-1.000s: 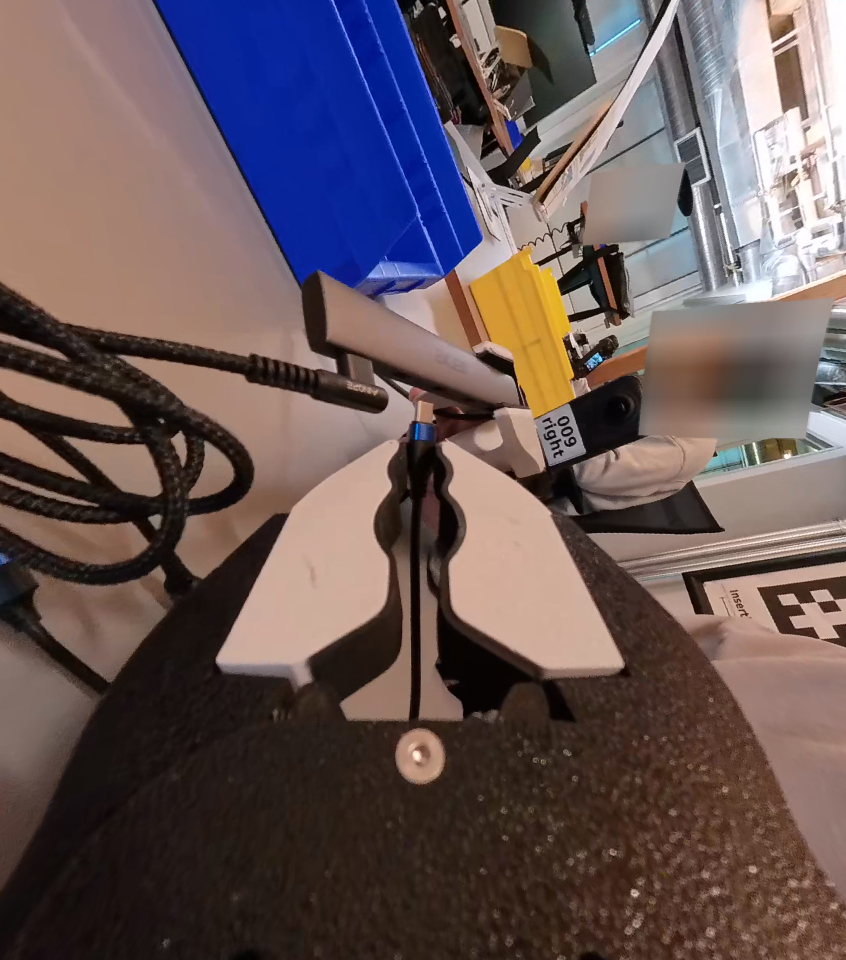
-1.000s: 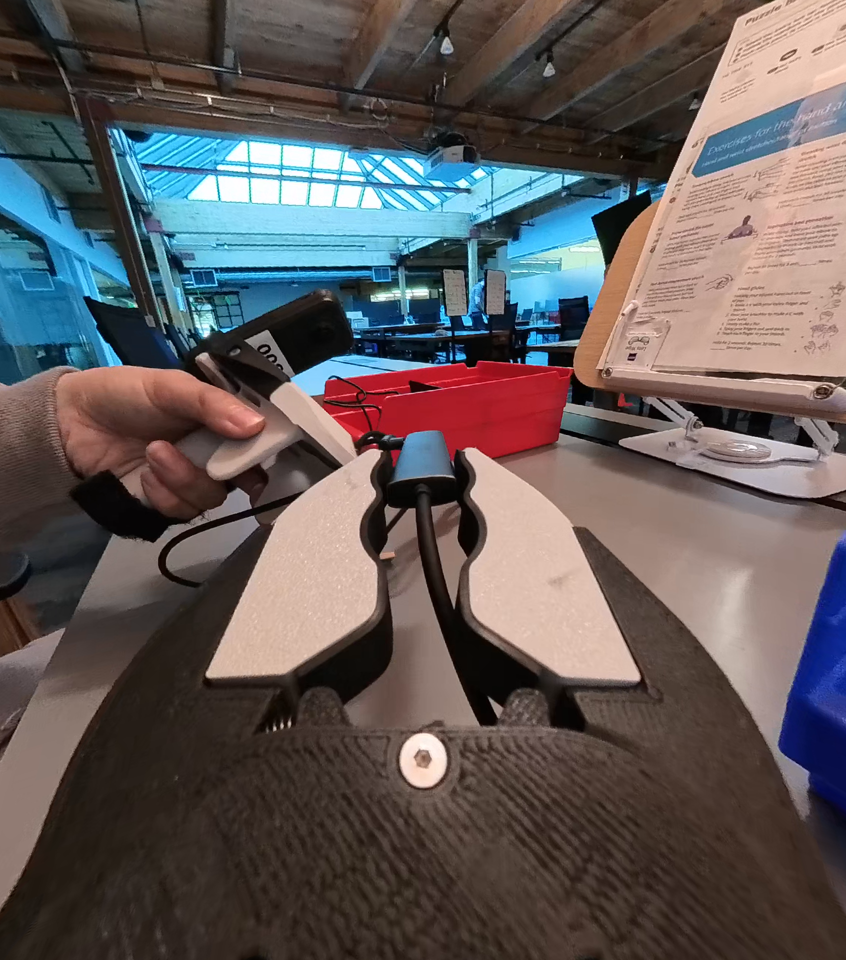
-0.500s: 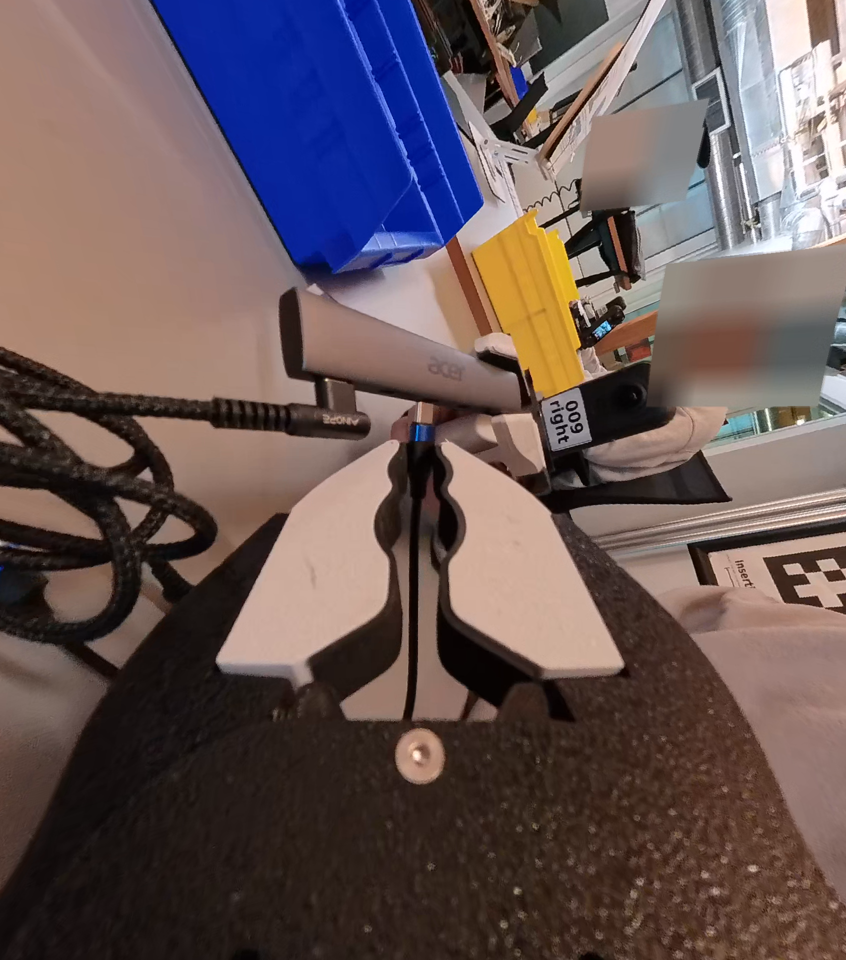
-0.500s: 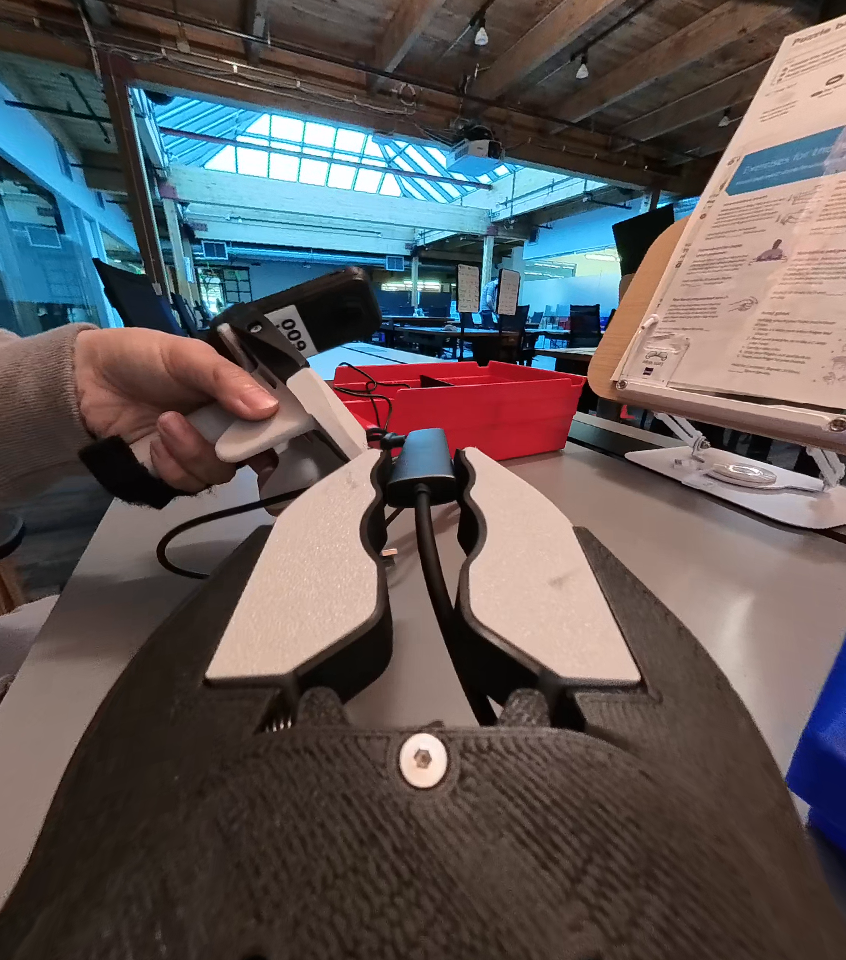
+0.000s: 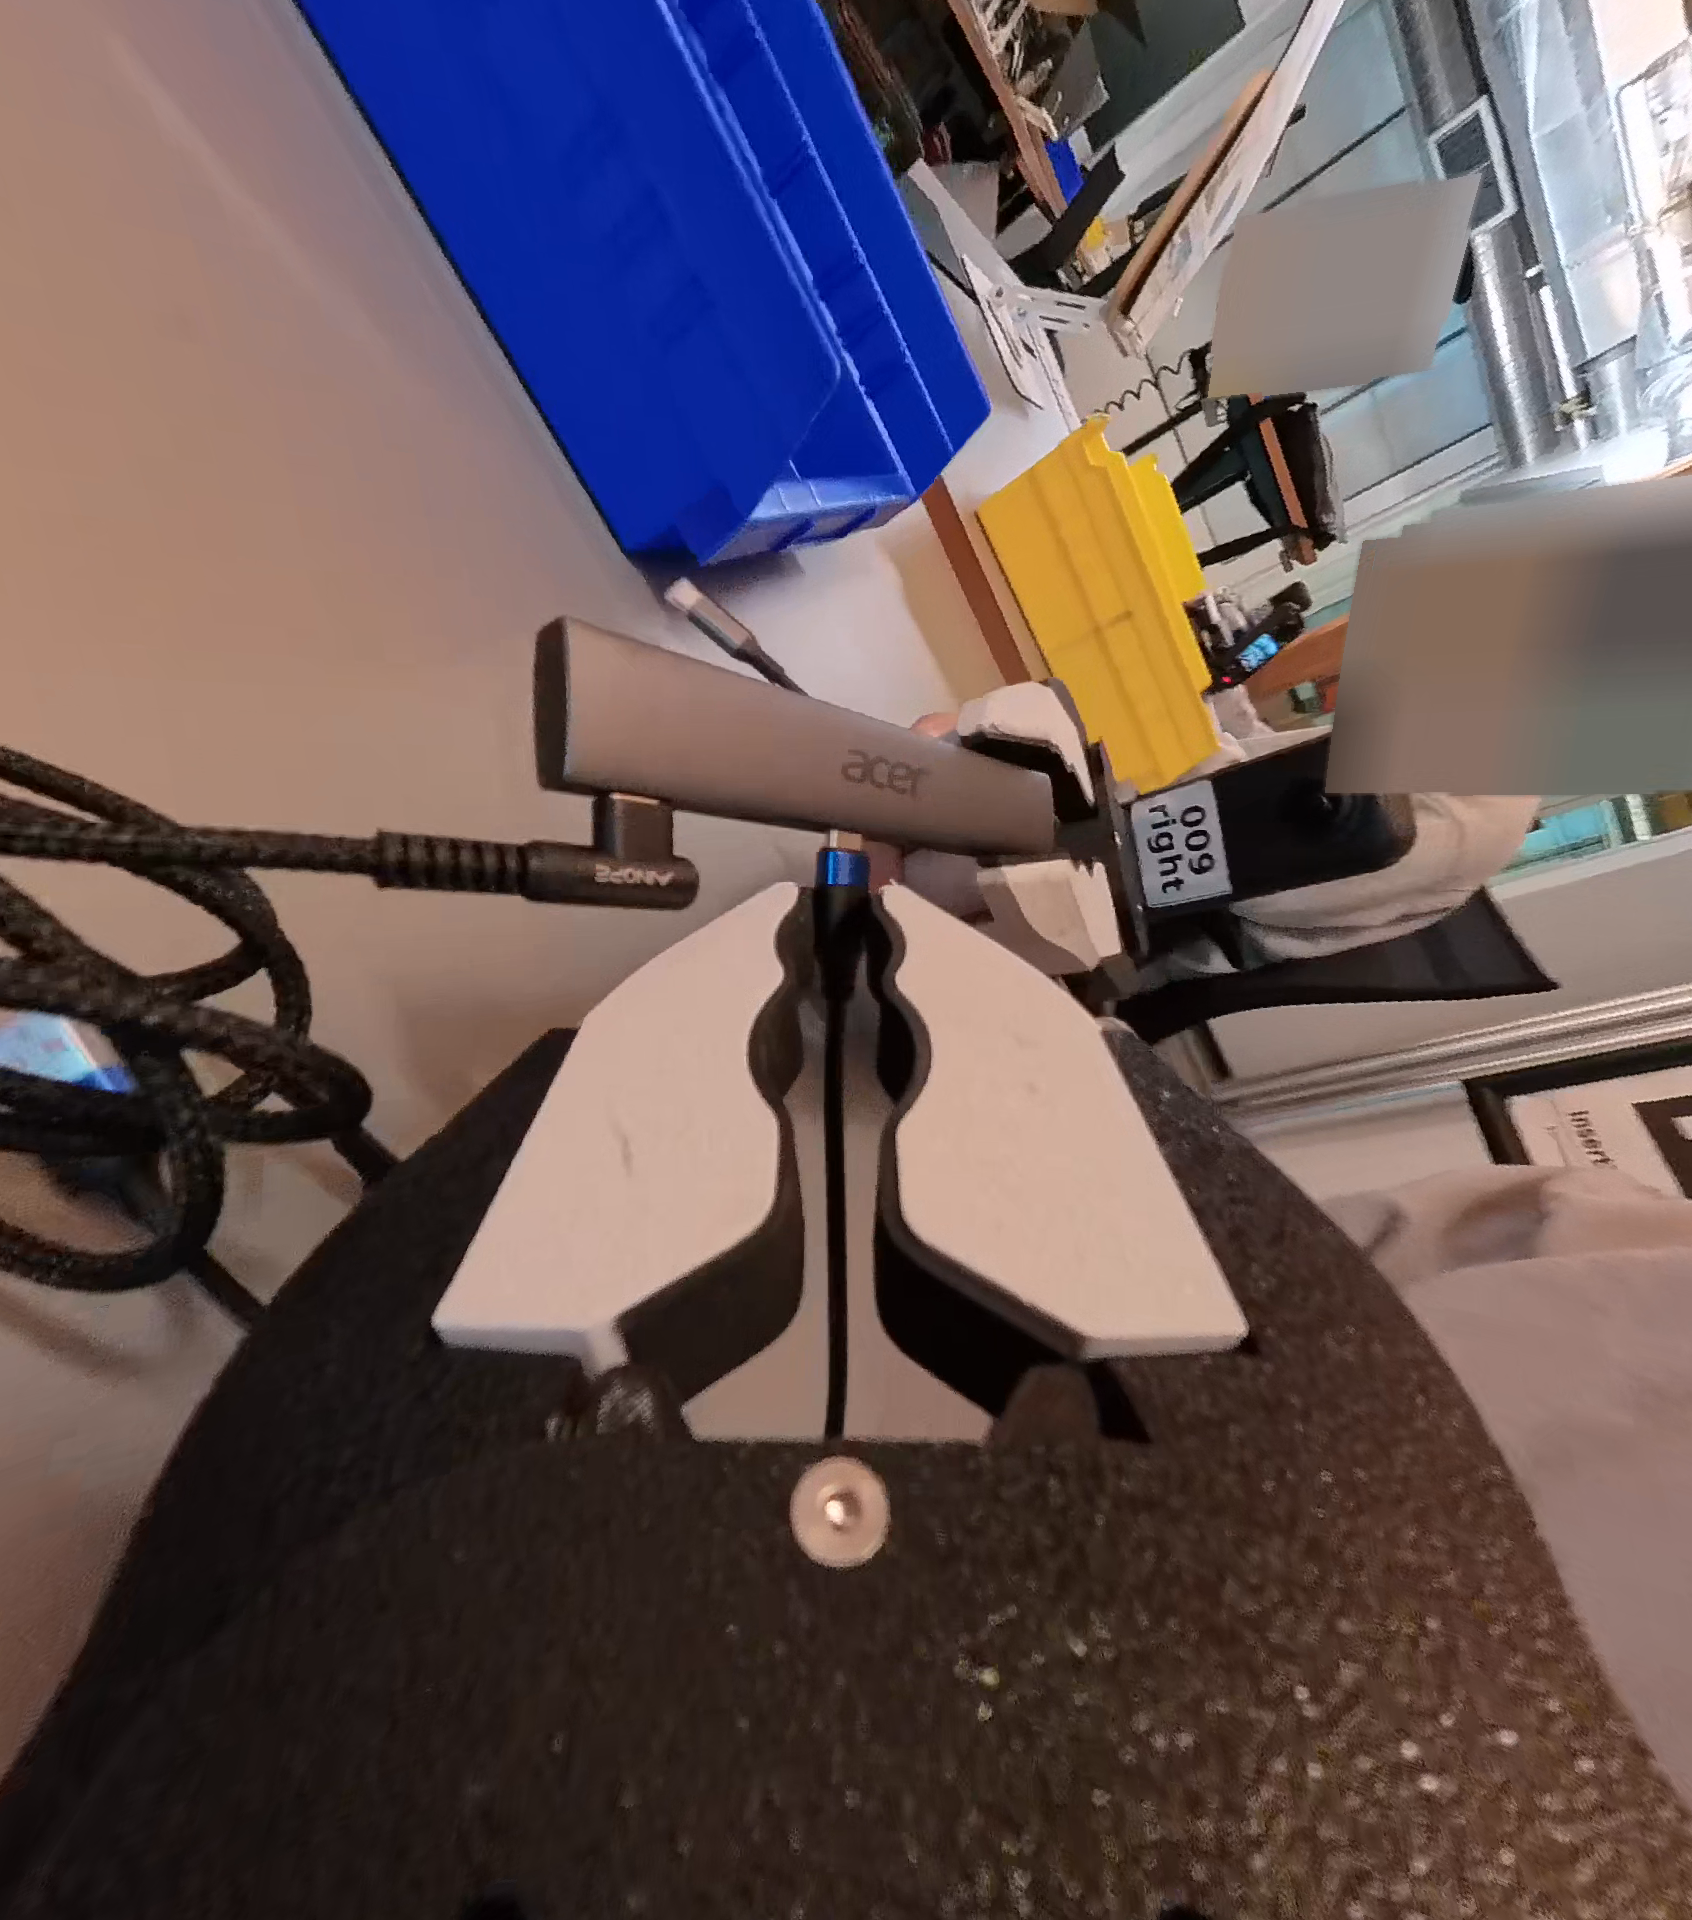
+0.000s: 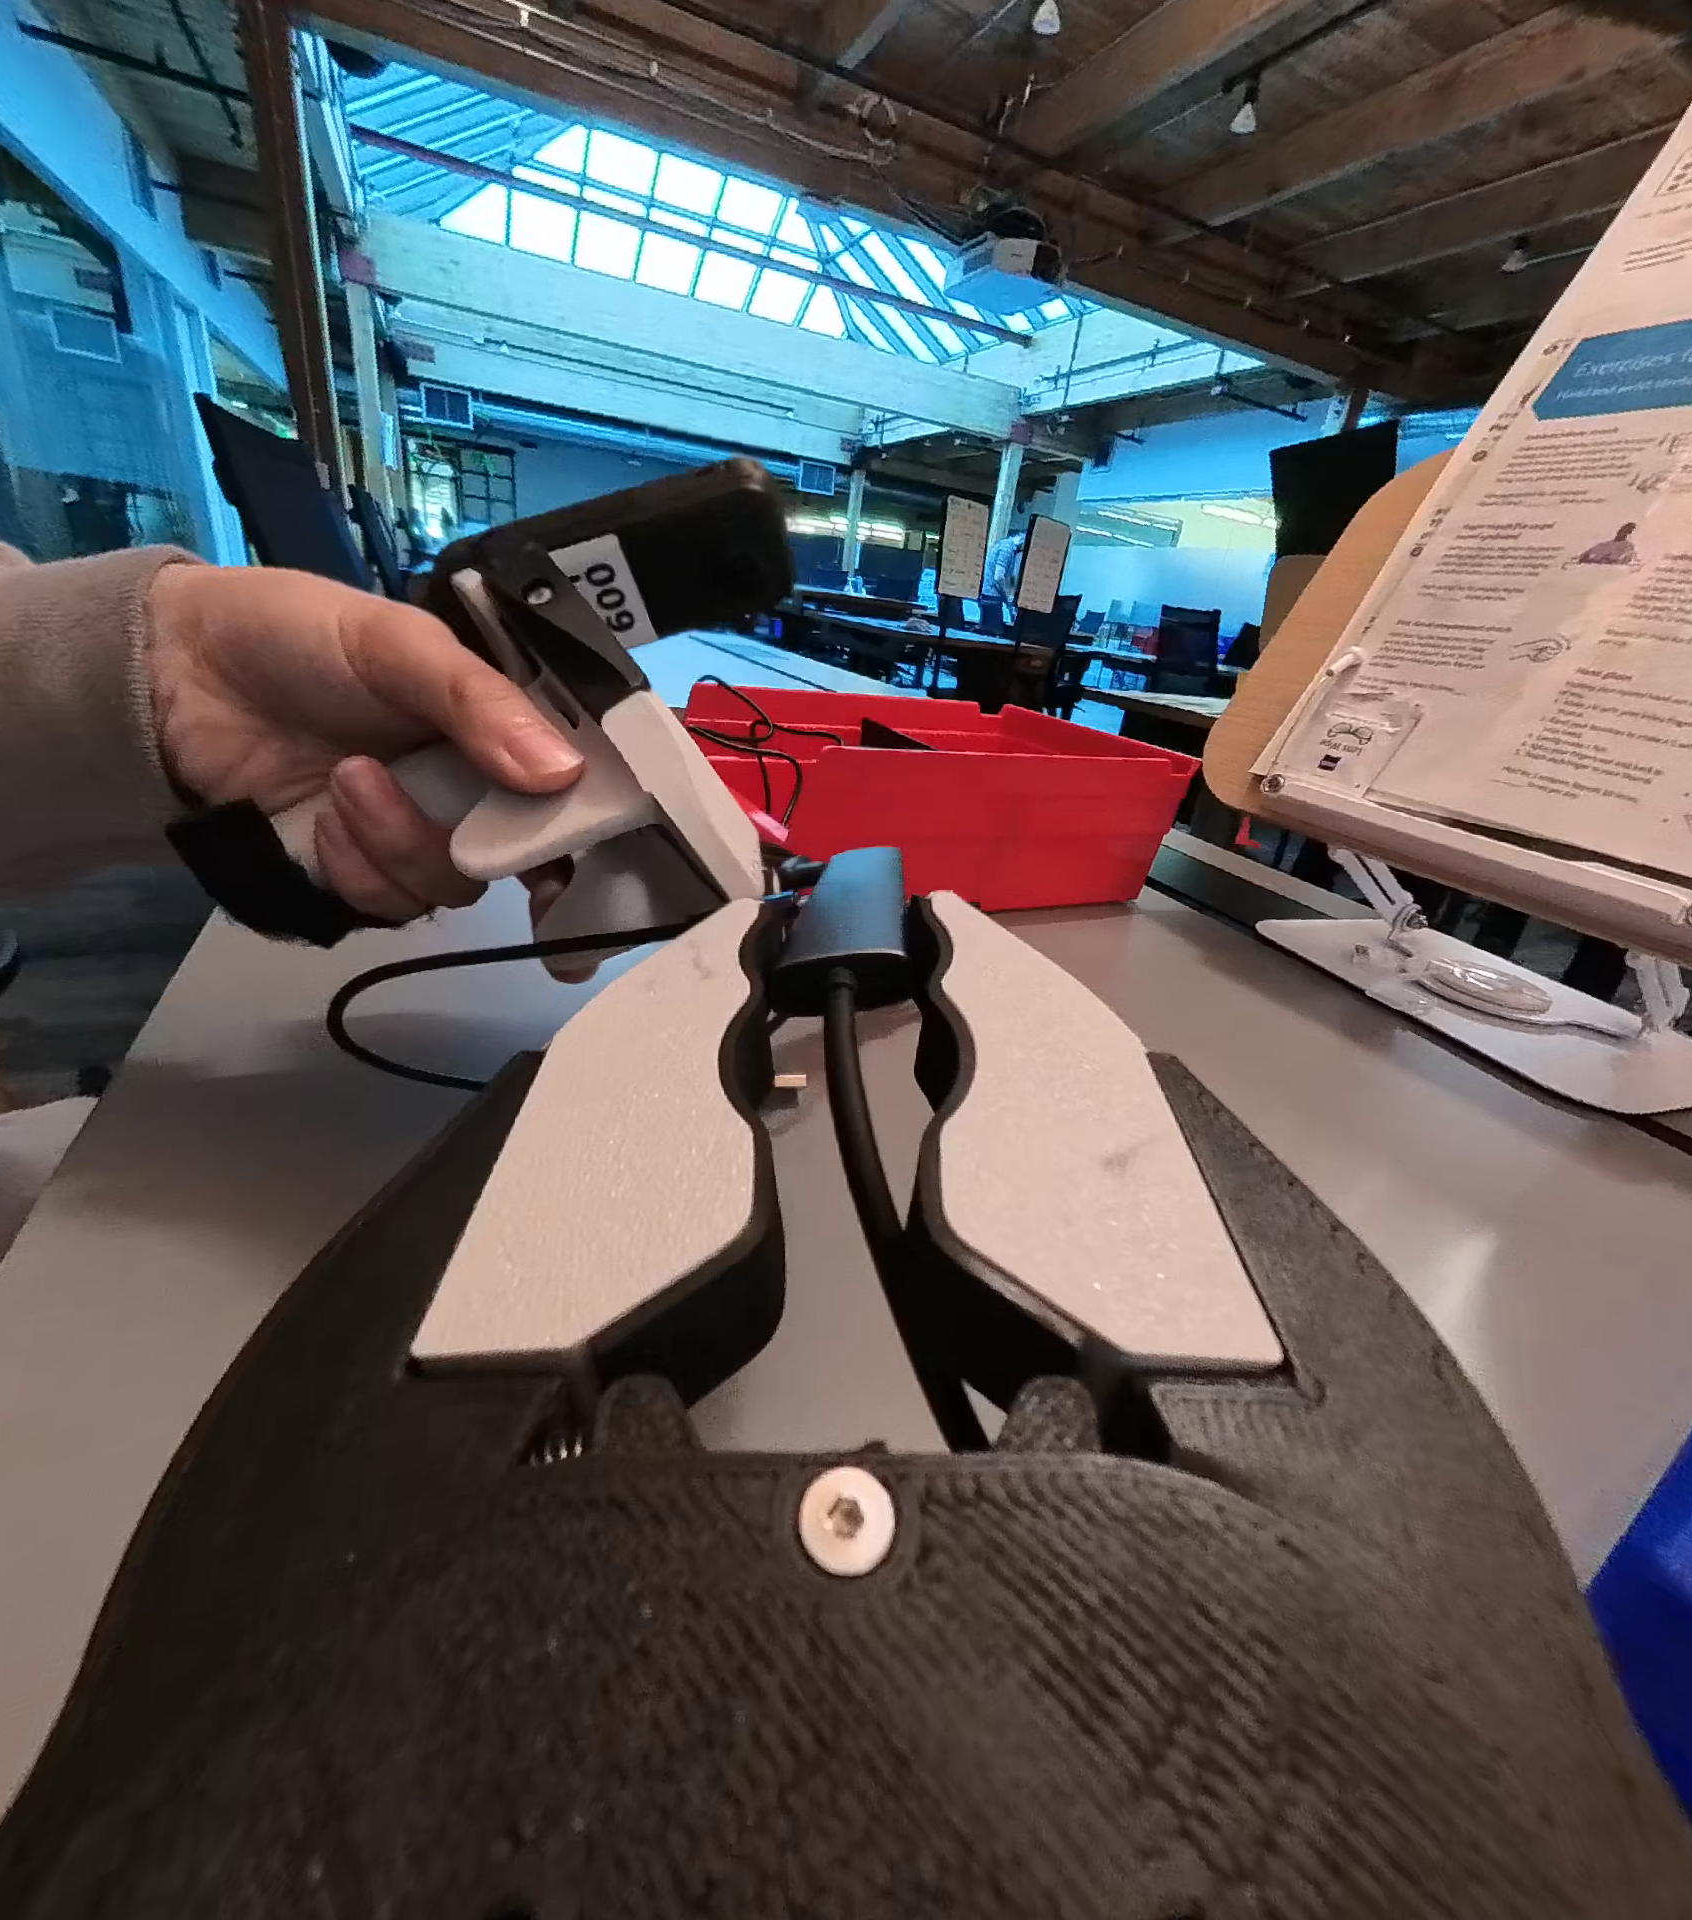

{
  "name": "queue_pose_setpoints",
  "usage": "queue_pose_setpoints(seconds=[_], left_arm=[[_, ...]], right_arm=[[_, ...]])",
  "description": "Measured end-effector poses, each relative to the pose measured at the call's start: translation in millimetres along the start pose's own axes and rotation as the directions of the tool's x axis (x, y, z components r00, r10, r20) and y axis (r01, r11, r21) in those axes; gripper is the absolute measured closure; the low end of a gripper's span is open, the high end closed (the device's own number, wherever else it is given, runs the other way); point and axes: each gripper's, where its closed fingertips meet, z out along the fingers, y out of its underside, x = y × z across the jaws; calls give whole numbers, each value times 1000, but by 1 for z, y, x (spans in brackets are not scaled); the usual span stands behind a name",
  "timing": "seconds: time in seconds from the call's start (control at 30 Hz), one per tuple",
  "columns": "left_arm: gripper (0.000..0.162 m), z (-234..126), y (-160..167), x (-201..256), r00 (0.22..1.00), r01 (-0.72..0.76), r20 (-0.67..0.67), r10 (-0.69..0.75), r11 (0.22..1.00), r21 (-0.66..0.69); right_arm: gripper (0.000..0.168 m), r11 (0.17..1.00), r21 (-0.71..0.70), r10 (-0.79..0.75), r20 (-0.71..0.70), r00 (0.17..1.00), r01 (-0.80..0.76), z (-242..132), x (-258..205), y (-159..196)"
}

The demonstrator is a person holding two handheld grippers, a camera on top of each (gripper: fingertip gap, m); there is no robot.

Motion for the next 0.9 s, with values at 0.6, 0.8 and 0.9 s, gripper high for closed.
queue_pose_setpoints(seconds=[0.6,0.8,0.9], left_arm=[[151,17,-20,-10,628,-687,486,608,726,-21],[151,14,-20,-12,620,-679,512,594,733,-28],[151,12,-21,-15,582,-695,537,611,716,-60]], right_arm=[[144,998,24,55,-196,979,-51,-5,25,-2],[144,999,1,37,-177,983,-37,-1,21,0],[144,996,-4,86,-158,984,-88,0,21,2]])
